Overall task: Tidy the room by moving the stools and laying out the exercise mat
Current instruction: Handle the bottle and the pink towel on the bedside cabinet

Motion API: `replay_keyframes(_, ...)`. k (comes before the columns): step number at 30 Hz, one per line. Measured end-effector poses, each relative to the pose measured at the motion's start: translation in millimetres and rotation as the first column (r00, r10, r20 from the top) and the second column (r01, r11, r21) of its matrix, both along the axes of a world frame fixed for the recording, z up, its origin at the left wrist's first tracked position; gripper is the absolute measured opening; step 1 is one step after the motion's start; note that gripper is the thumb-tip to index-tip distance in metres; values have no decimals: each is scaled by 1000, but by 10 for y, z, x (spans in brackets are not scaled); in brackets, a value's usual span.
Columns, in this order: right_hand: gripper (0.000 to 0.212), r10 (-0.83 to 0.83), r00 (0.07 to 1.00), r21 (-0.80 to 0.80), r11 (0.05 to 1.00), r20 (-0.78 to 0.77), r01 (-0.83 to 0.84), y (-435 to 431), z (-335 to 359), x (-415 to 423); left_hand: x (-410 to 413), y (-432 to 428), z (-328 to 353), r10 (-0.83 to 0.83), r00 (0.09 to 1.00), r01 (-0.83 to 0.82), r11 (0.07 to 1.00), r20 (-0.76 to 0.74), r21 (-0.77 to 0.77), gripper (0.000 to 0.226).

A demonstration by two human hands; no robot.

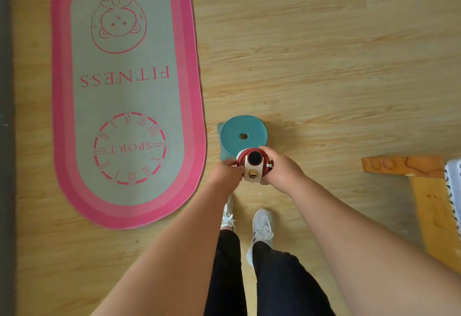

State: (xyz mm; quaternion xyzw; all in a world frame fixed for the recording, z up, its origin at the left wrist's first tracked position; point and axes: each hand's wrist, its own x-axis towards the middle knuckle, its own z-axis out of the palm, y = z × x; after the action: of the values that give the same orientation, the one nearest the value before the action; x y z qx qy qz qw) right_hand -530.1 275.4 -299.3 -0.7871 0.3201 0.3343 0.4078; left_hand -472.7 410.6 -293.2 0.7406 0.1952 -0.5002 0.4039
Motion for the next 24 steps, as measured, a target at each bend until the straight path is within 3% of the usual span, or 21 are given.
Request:
replay_keyframes(4,89,-29,1000,9,1000,4,29,-226,-493,457,440,-272,-504,51,998,-51,999,-31,7,27)
replay_keyframes(10,85,-21,1000,19,1000,13,21,-510,-1225,1057,916,-606,-1256,144,989,-143,989,-43,23,15)
replay_keyframes(13,84,-22,1000,13,1000,9,22,-617,-1506,1243,1079,-717,-1526,197,978,-195,980,-73,32,21)
replay_keyframes(20,83,0,1000,43,999,-26,1,-677,-1933,1449,1216,-808,-1902,264,960,-258,964,-97,69,12)
replay_keyframes(24,77,-16,999,51,999,-30,17,-664,-2063,1486,1220,-817,-1992,248,959,-243,969,-136,55,24)
